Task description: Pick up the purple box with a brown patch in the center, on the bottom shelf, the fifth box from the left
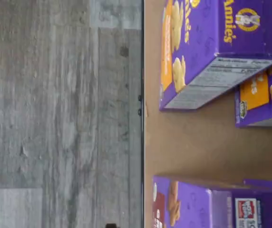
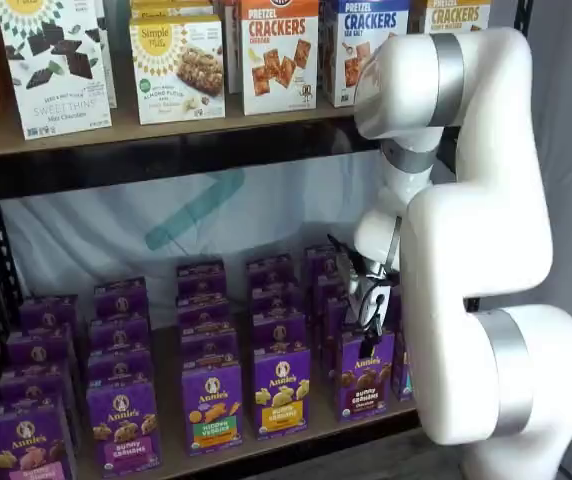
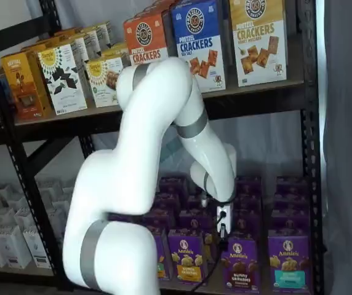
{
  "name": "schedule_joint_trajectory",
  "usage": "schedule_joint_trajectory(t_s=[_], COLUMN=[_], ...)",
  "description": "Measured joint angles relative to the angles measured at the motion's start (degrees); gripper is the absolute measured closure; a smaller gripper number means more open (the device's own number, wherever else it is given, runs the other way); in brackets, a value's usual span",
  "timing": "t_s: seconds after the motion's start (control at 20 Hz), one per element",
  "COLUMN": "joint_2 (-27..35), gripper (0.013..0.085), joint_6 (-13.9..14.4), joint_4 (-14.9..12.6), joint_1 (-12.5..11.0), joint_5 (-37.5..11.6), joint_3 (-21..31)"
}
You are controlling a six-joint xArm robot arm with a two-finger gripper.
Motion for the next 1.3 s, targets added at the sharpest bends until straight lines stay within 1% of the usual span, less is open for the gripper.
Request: schedule_joint_trajectory(t_s=[0.1, 0.25, 0.3, 0.4, 0.45, 0.55, 0.65, 0.7, 0.85, 1.05, 1.15, 1.25, 1.3], joint_2=[1.37, 3.76, 4.66, 6.08, 6.82, 8.04, 9.17, 9.53, 10.58, 11.25, 11.38, 11.48, 11.43], gripper=[0.0130, 0.0130, 0.0130, 0.0130, 0.0130, 0.0130, 0.0130, 0.0130, 0.0130, 0.0130, 0.0130, 0.0210, 0.0210], joint_6=[1.49, 2.50, 3.65, 8.42, 12.28, 17.77, 21.22, 22.18, 23.56, 22.87, 21.95, 19.66, 18.19], joint_4=[-1.64, -2.74, -4.02, -9.47, -13.96, -20.19, -24.05, -25.09, -26.75, -26.33, -25.44, -23.00, -21.43], joint_1=[0.02, -0.02, -0.13, -0.42, -0.62, -0.84, -0.90, -0.92, -1.05, -1.35, -1.43, -1.44, -1.41], joint_5=[-0.37, -0.30, 0.06, 0.52, 0.92, 1.53, 1.66, 1.70, 1.77, 1.40, 0.96, 0.20, -0.49], joint_3=[-1.52, -4.36, -5.52, -7.22, -8.07, -9.28, -10.05, -10.27, -10.89, -11.20, -11.17, -11.01, -10.73])
